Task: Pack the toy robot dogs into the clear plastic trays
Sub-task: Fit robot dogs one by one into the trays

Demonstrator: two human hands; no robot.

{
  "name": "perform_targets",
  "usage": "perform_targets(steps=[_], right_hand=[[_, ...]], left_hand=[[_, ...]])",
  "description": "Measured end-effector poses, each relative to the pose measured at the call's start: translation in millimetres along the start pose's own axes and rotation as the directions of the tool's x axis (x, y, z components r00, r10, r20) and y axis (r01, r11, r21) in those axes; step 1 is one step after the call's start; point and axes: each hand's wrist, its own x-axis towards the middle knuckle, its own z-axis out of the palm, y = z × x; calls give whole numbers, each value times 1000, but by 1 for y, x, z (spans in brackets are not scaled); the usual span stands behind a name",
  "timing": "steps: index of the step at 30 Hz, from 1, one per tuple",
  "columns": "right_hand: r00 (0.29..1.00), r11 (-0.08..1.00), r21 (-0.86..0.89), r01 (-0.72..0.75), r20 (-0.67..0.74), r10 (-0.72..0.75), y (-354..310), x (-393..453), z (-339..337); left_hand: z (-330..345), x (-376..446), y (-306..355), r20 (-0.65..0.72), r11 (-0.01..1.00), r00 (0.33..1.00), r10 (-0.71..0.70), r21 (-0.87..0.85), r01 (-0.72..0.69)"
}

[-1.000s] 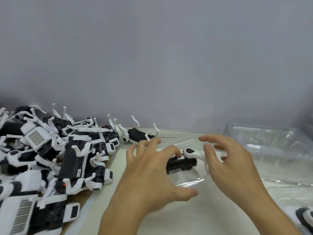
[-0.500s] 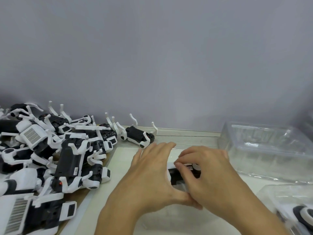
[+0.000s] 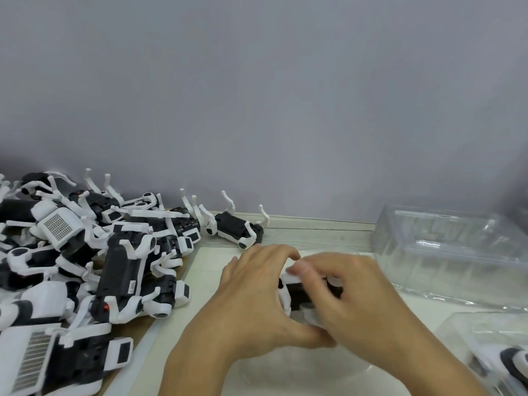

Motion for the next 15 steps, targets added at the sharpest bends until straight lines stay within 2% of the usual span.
perform_targets(steps=[2,4,8,15], right_hand=[[972,992,127,-15,-232,44,5,2,-10],[933,988,153,-26,-350,79,11,3,-21],[911,982,183,-50,-394,120,18,3,-32],[911,983,153,-100,-384,152,21,3,-29]], left_hand=[[1,1,1,-18,1000,1000,-5,28,6],[1,1,1,-3,995,999,-48,85,48],[3,0,2,44,989,995,-89,119,83],[8,-1,3,-72,987,997,-10,156,21]])
